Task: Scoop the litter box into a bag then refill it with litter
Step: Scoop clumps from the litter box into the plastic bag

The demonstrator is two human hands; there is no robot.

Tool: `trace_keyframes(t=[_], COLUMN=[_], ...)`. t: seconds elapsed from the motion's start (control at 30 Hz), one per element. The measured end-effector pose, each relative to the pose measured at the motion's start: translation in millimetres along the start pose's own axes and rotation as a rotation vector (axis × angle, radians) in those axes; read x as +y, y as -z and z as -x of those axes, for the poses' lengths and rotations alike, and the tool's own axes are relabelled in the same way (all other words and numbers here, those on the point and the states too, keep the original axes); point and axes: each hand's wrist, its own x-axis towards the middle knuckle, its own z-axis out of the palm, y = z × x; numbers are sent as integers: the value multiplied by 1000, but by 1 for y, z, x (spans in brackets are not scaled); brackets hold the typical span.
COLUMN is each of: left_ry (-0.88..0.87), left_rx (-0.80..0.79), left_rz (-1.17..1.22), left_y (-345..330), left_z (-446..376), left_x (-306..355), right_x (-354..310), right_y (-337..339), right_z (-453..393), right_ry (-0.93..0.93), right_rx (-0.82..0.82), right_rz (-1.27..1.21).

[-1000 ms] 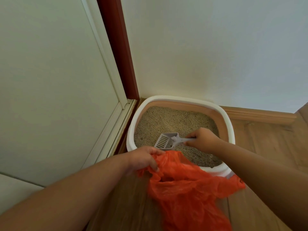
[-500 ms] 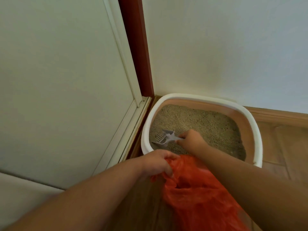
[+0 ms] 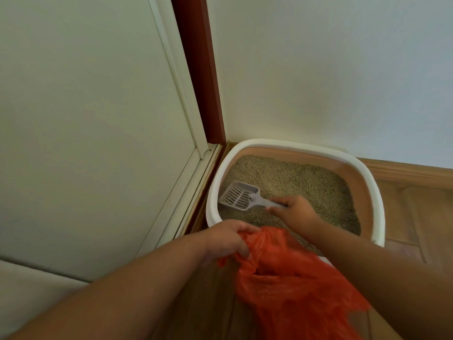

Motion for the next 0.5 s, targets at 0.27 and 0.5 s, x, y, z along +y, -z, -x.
trace_keyframes(t=[0.27, 0.5], left_ry=[-13, -23], left_rx=[31, 91], left_rz=[-2, 15], left_y=[-11, -19], left_z=[-9, -15], left_x=[10, 22], right_x=[10, -7], right_y=[85, 145], right_z=[26, 51], right_ry=[60, 105], right_rx=[35, -32], right_rz=[63, 131])
